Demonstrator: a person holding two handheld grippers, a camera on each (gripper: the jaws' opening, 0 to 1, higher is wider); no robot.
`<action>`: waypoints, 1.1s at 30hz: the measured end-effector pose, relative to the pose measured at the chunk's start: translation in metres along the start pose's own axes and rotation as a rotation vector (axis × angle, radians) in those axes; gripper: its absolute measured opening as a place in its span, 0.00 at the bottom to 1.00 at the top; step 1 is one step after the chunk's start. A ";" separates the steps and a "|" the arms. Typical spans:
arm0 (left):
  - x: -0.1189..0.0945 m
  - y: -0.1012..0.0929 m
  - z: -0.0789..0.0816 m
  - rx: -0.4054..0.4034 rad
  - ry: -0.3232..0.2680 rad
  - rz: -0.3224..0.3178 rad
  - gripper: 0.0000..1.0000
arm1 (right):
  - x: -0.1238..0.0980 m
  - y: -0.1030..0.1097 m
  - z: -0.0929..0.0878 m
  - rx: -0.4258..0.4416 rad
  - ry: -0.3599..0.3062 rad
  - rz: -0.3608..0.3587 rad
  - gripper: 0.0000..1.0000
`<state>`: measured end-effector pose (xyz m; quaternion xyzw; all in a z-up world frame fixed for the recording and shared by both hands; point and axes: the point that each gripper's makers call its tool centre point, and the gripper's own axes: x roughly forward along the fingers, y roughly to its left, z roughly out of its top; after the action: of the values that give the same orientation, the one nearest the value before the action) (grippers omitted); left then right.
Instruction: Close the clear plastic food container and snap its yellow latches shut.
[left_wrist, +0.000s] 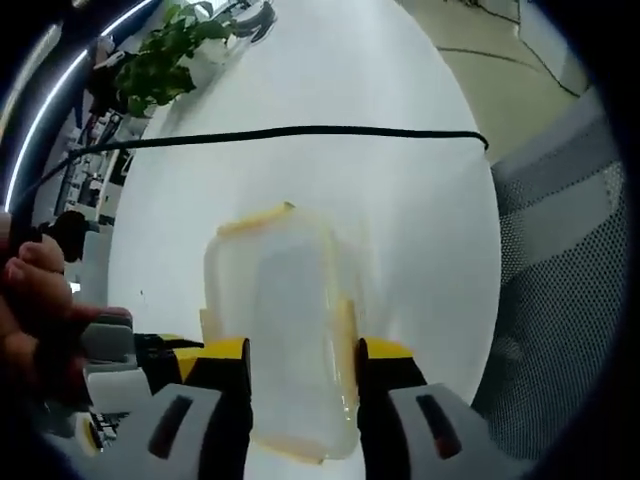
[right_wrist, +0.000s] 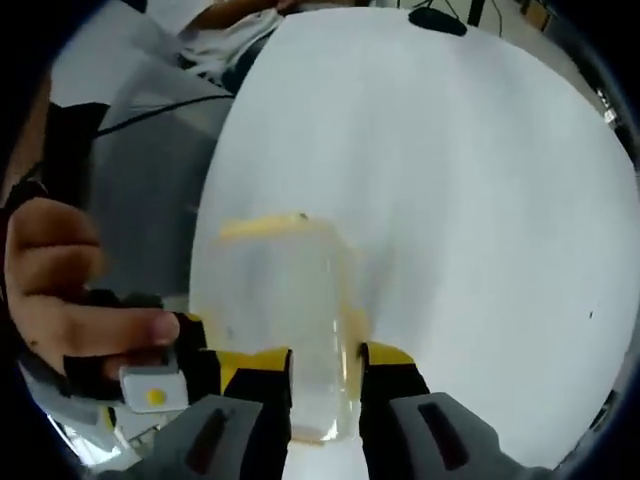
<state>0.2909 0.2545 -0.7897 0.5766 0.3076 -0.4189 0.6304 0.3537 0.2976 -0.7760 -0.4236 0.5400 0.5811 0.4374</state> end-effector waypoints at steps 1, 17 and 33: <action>-0.001 0.002 0.000 0.001 0.002 -0.001 0.38 | 0.000 0.001 0.000 0.006 -0.005 0.004 0.22; -0.010 0.002 -0.010 0.129 -0.143 -0.043 0.39 | 0.002 -0.001 -0.008 0.140 -0.067 -0.002 0.23; -0.011 0.002 -0.006 0.147 -0.132 -0.050 0.41 | 0.001 0.003 -0.008 0.150 -0.065 -0.047 0.25</action>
<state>0.2884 0.2624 -0.7800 0.5845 0.2478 -0.4930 0.5948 0.3510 0.2895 -0.7764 -0.3831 0.5573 0.5421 0.4988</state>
